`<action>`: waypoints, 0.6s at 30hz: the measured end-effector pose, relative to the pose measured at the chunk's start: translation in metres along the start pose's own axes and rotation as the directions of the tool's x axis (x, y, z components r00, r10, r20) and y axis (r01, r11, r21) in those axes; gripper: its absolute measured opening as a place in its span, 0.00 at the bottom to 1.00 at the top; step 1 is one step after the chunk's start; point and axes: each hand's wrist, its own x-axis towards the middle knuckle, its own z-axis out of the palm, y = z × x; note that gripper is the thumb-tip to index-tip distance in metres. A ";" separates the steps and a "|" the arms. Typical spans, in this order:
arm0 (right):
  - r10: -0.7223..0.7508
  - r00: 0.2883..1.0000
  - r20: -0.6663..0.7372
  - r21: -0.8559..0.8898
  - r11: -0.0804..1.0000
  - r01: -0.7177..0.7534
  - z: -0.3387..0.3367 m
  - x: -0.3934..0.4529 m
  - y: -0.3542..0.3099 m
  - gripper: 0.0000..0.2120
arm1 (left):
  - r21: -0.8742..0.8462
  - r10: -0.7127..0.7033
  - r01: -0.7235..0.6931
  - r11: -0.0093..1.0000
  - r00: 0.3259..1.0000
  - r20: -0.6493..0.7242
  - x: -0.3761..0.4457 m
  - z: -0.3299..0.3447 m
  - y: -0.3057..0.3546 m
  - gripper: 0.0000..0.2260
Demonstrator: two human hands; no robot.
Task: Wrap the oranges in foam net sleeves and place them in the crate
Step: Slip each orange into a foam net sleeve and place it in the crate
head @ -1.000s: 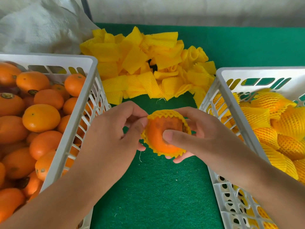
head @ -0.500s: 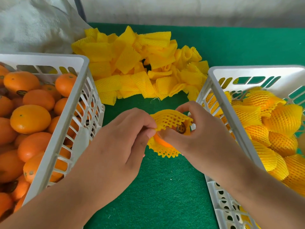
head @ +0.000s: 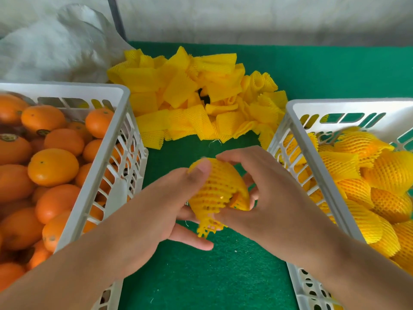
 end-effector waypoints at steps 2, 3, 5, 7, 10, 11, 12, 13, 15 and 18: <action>-0.064 0.996 0.068 0.056 0.997 0.060 0.000 -0.002 0.000 0.32 | -0.019 0.054 -0.054 0.998 0.998 -0.015 0.000 -0.004 0.001 0.30; -0.086 0.992 0.088 0.093 0.993 0.078 0.001 -0.002 0.000 0.33 | -0.026 0.075 -0.076 0.997 0.996 -0.055 0.001 -0.007 0.001 0.32; -0.071 0.991 0.110 0.208 0.977 0.047 0.001 -0.002 0.001 0.35 | -0.005 0.118 -0.120 0.993 0.981 -0.153 0.003 -0.013 0.001 0.39; -0.008 0.993 0.118 0.316 0.948 -0.030 0.000 -0.001 -0.002 0.33 | 0.131 0.203 -0.176 0.976 0.950 -0.236 0.004 -0.015 0.000 0.48; 0.038 0.988 0.153 0.323 0.943 -0.086 0.000 0.002 -0.005 0.36 | 0.328 0.335 -0.254 0.910 0.916 -0.219 0.002 -0.014 -0.005 0.52; 0.047 0.984 0.174 0.325 0.940 -0.102 0.002 0.003 -0.005 0.39 | 0.410 0.385 -0.281 0.868 0.902 -0.197 0.002 -0.015 -0.008 0.50; 0.061 0.980 0.192 0.334 0.934 -0.124 0.004 0.004 -0.005 0.40 | 0.491 0.430 -0.302 0.817 0.887 -0.169 0.002 -0.015 -0.010 0.48; 0.077 0.978 0.196 0.340 0.930 -0.142 0.005 0.004 -0.005 0.40 | 0.563 0.457 -0.310 0.766 0.879 -0.137 0.001 -0.016 -0.012 0.50; 0.101 0.980 0.171 0.344 0.926 -0.156 0.007 0.004 -0.005 0.36 | 0.627 0.455 -0.298 0.719 0.885 -0.101 0.001 -0.018 -0.015 0.55; 0.151 0.985 0.085 0.422 0.890 -0.173 0.005 0.007 -0.001 0.28 | 0.581 0.421 -0.287 0.762 0.900 -0.108 0.003 -0.020 -0.014 0.57</action>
